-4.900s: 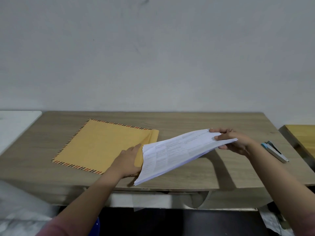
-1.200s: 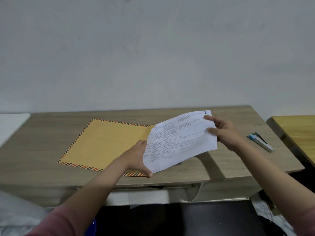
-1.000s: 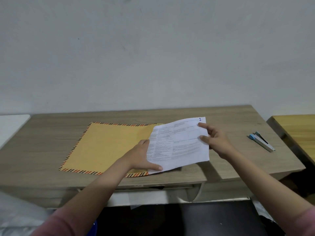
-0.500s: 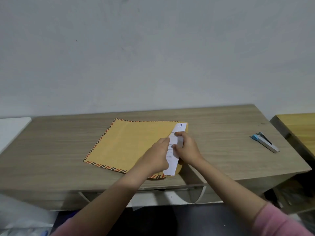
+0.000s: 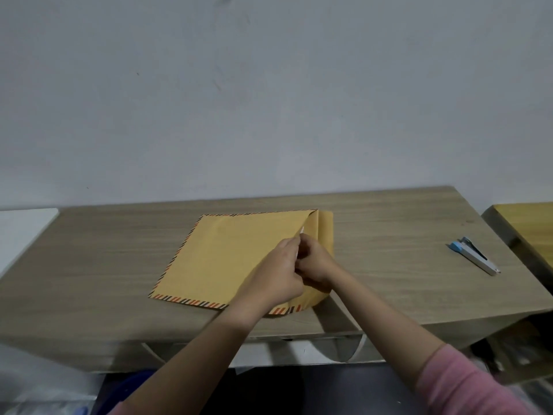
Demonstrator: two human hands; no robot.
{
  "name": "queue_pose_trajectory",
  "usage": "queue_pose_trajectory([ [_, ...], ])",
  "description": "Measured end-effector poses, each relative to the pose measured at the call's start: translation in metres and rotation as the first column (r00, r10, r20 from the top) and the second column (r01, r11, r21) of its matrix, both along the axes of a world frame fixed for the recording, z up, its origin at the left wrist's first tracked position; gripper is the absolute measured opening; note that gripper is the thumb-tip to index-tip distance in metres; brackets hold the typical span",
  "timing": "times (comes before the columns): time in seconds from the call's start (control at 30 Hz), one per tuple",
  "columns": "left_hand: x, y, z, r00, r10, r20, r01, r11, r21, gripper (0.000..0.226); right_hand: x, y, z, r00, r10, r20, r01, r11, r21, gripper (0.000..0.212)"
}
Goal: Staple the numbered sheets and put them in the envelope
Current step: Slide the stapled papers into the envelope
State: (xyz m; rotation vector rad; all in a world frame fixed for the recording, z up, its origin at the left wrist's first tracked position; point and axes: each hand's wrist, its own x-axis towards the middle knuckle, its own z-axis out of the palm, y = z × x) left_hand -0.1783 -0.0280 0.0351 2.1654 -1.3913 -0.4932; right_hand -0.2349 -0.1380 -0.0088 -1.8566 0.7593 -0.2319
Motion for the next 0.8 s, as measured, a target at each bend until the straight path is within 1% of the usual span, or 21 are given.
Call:
queue_pose_trajectory([
  [0.03,0.004,0.002,-0.001,1.000,0.004,-0.004,-0.004,1.000,-0.011,0.075,0.000,-0.002,-0.001,1.000,-0.020,-0.012,0.020,0.999,-0.025,0.056],
  [0.07,0.009,0.004,-0.002,1.000,0.010,-0.006,-0.010,1.000,-0.017,0.074,-0.002,-0.004,-0.002,0.998,-0.060,-0.011,0.059,0.994,-0.088,0.057],
  [0.1,0.013,0.006,-0.003,1.000,0.020,-0.002,-0.020,1.000,-0.016,0.073,-0.005,-0.006,-0.003,0.992,-0.121,0.032,0.125,0.977,-0.173,0.054],
  [0.13,0.018,0.007,-0.005,0.999,0.033,0.001,-0.033,0.999,-0.008,0.072,-0.011,-0.008,-0.006,0.975,-0.189,0.115,0.212,0.944,-0.253,0.048],
  [0.17,0.022,0.009,-0.008,0.999,0.043,-0.003,-0.043,0.999,0.000,0.073,-0.018,-0.011,-0.010,0.942,-0.260,0.211,0.315,0.901,-0.298,0.042],
  [0.2,0.025,0.010,-0.009,0.999,0.049,-0.012,-0.049,0.999,0.006,0.073,-0.026,-0.012,-0.014,0.896,-0.336,0.289,0.416,0.862,-0.289,0.038],
  [0.23,0.027,0.010,-0.011,0.998,0.052,-0.020,-0.052,0.999,0.007,0.074,-0.033,-0.013,-0.018,0.854,-0.412,0.318,0.491,0.840,-0.231,0.038],
  [0.27,0.029,0.010,-0.012,0.998,0.054,-0.024,-0.054,0.999,0.008,0.074,-0.039,-0.013,-0.021,0.829,-0.473,0.300,0.525,0.842,-0.124,0.042],
  [0.3,0.030,0.010,-0.012,0.998,0.054,-0.025,-0.054,0.999,0.005,0.075,-0.043,-0.014,-0.024,0.829,-0.497,0.257,0.509,0.860,0.020,0.047],
  [0.37,0.031,0.008,-0.012,0.999,0.046,-0.019,-0.047,0.999,-0.013,0.075,-0.045,-0.014,-0.026,0.878,-0.433,0.205,0.372,0.886,0.279,0.056],
  [0.4,0.032,0.008,-0.011,0.999,0.042,-0.015,-0.042,0.999,-0.019,0.075,-0.044,-0.013,-0.025,0.897,-0.395,0.198,0.310,0.882,0.355,0.059],
  [0.47,0.033,0.005,-0.010,0.999,0.036,-0.008,-0.036,0.999,-0.027,0.075,-0.042,-0.014,-0.021,0.909,-0.367,0.199,0.251,0.861,0.443,0.056],
  [0.57,0.035,0.004,-0.012,1.000,0.028,0.005,-0.028,1.000,-0.014,0.074,-0.037,-0.017,-0.020,0.883,-0.410,0.228,0.219,0.790,0.572,0.056],
  [0.63,0.035,0.004,-0.017,1.000,-0.001,0.002,0.001,1.000,0.012,0.073,-0.034,-0.018,-0.019,0.870,-0.437,0.230,0.212,0.751,0.625,0.056],
  [0.73,0.036,0.005,-0.033,0.994,-0.049,-0.100,0.057,0.995,0.081,0.071,-0.032,-0.018,-0.020,0.853,-0.480,0.205,0.241,0.710,0.661,0.045],
  [0.77,0.038,0.006,-0.040,0.994,-0.078,-0.071,0.086,0.989,0.117,0.070,-0.032,-0.019,-0.020,0.850,-0.488,0.198,0.242,0.695,0.677,0.041],
  [0.8,0.042,0.006,-0.048,0.993,-0.115,0.016,0.111,0.980,0.167,0.068,-0.032,-0.020,-0.021,0.852,-0.489,0.188,0.241,0.684,0.688,0.038],
])
